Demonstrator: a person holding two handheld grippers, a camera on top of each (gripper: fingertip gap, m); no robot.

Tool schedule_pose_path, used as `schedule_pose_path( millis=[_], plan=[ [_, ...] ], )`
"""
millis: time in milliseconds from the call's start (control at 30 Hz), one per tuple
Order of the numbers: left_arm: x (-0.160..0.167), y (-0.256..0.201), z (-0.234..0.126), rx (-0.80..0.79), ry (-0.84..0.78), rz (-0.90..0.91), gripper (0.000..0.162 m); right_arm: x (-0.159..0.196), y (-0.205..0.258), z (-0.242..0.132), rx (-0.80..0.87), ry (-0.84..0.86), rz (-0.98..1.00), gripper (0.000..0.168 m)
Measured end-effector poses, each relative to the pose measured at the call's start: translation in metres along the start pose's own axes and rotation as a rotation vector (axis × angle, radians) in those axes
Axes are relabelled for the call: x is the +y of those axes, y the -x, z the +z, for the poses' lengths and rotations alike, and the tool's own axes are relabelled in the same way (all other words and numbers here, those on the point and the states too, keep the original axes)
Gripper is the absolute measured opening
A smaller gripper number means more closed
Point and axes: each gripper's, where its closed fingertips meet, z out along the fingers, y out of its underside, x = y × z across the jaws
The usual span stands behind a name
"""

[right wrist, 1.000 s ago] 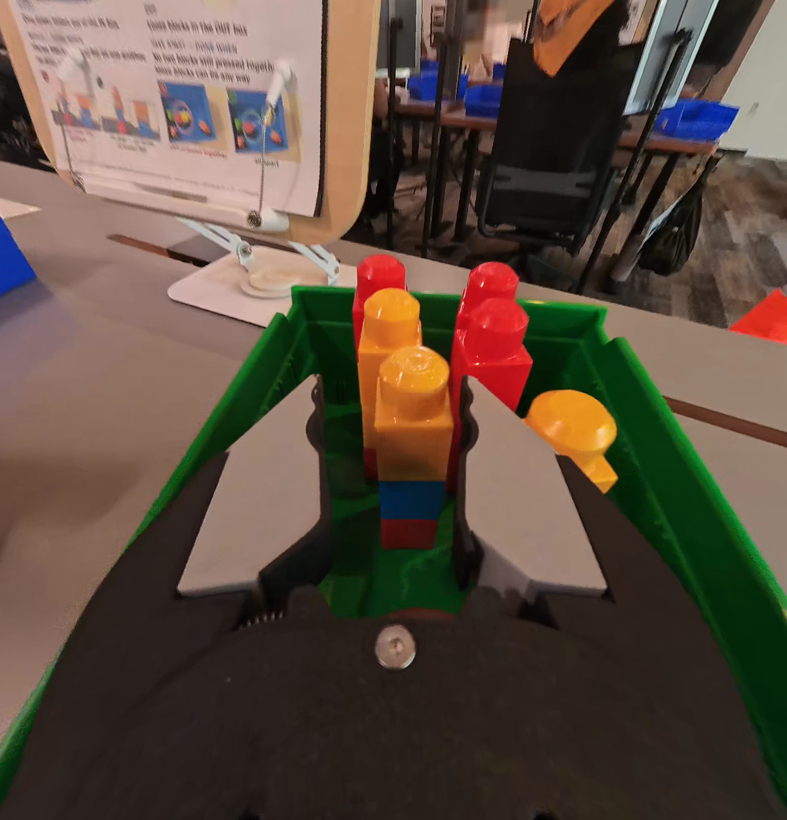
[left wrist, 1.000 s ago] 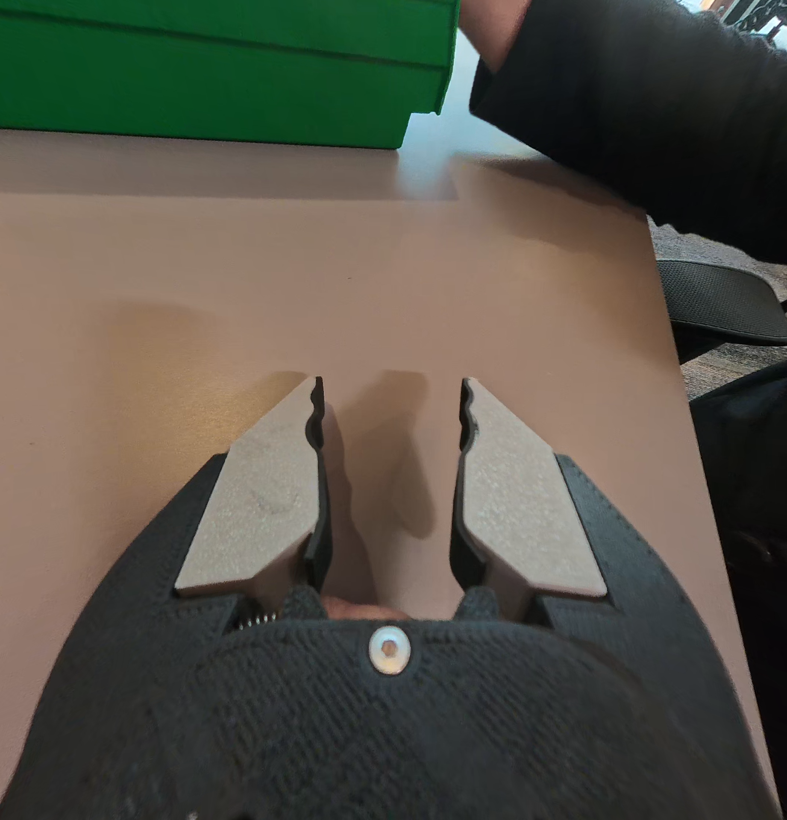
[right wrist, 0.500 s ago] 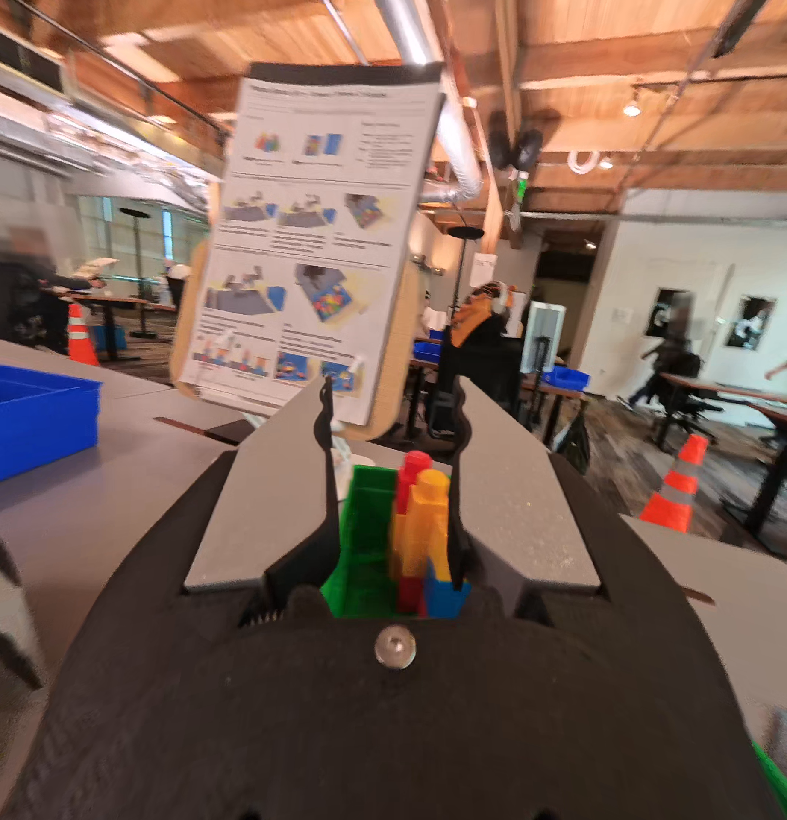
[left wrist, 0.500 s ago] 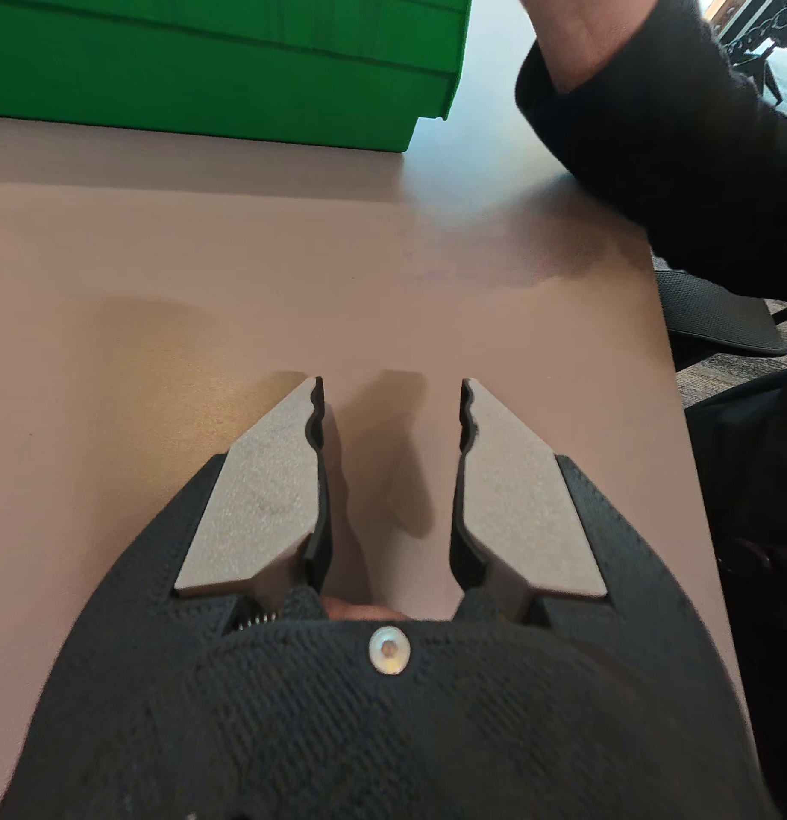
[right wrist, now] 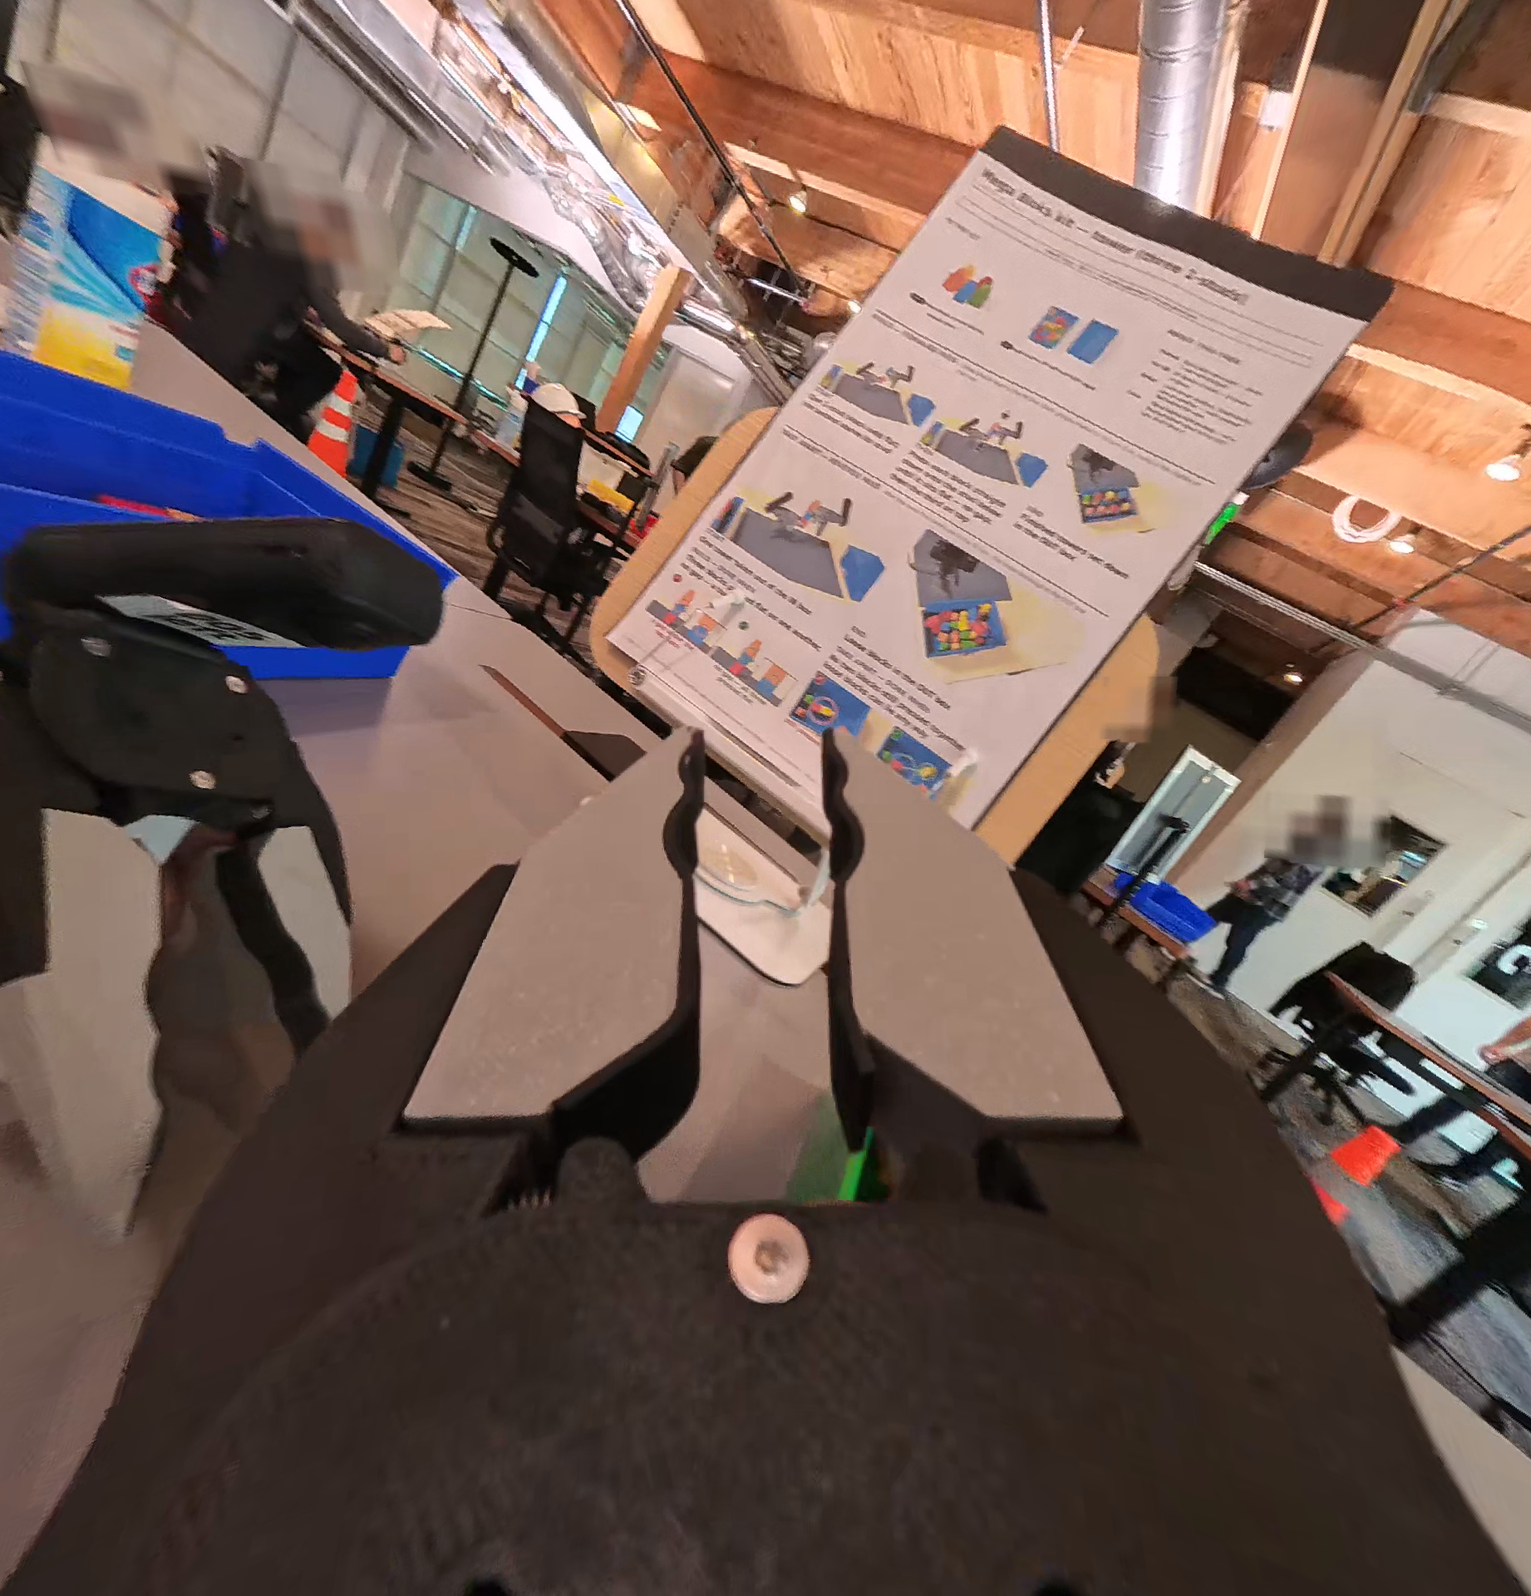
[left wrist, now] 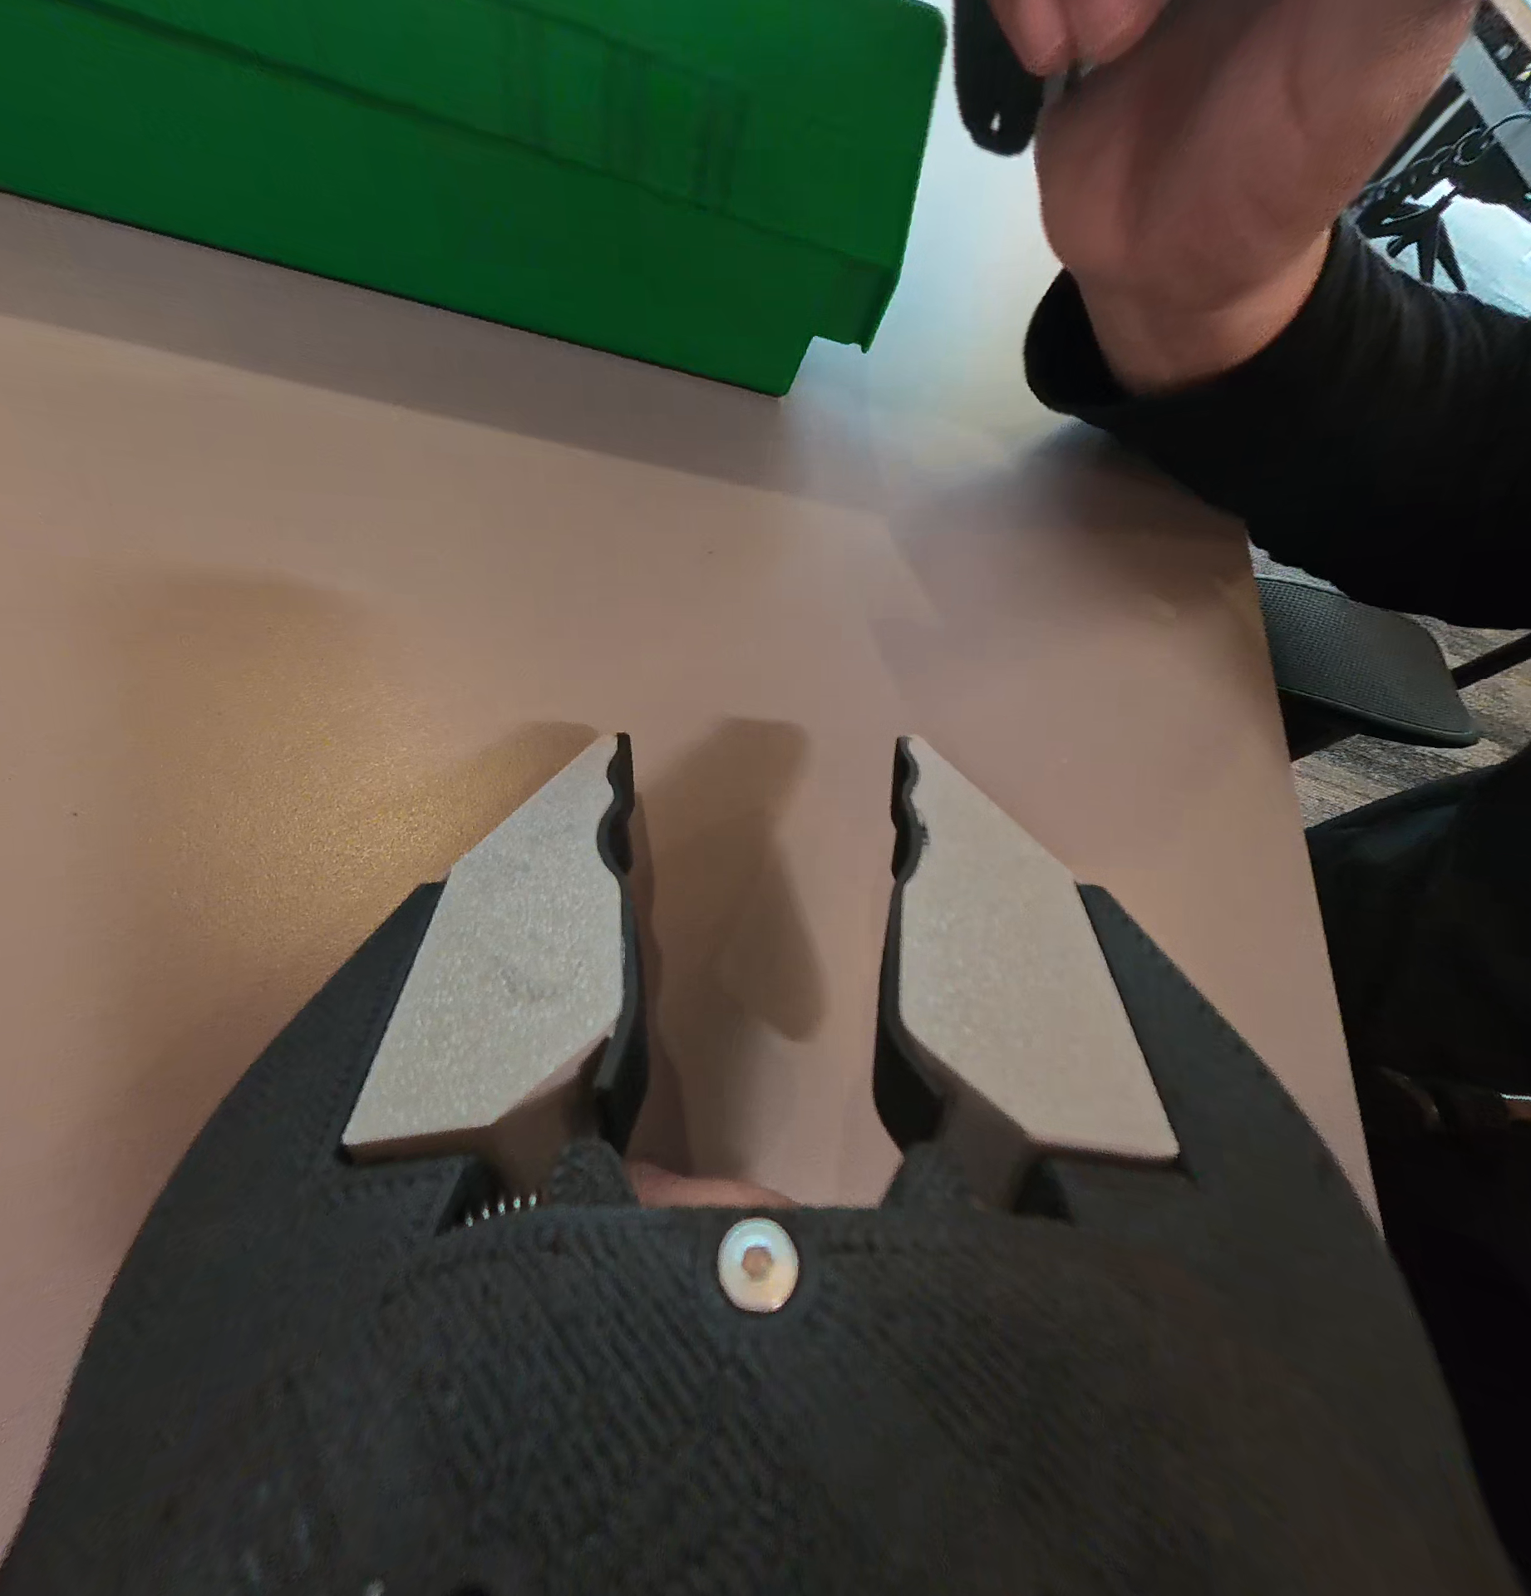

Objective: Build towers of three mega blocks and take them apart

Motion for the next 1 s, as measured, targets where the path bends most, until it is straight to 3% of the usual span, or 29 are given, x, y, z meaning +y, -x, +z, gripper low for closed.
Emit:
schedule_pose_path(
  millis=[100, 167, 333, 533, 767, 933, 1000],
  plan=[
    [0.0, 0.0, 0.0, -0.001, 0.003, 0.0, 0.059, -0.001, 0.026, 0.003, -0.109, 0.049, 0.062, 0.029],
    [0.0, 0.001, 0.0, 0.0, 0.003, -0.005, 0.059, 0.008, 0.05, 0.008, -0.211, 0.12, 0.137, 0.052],
    [-0.001, 0.002, -0.001, -0.002, -0.008, -0.013, 0.058, 0.066, 0.103, 0.018, -0.411, 0.366, 0.275, 0.058],
    [-0.01, 0.01, -0.009, -0.036, -0.082, -0.032, 0.058, 0.11, 0.124, 0.018, -0.469, 0.522, 0.315, 0.064],
    [-0.018, 0.033, -0.023, -0.167, -0.136, -0.025, 0.07, 0.116, 0.116, 0.022, -0.43, 0.523, 0.391, 0.06],
    [-0.029, 0.052, -0.05, -0.231, -0.24, -0.092, 0.07, 0.113, 0.105, 0.025, -0.38, 0.49, 0.467, 0.056],
    [-0.035, 0.062, -0.062, -0.261, -0.296, -0.127, 0.068, 0.116, 0.102, 0.026, -0.366, 0.493, 0.479, 0.063]
  ],
)
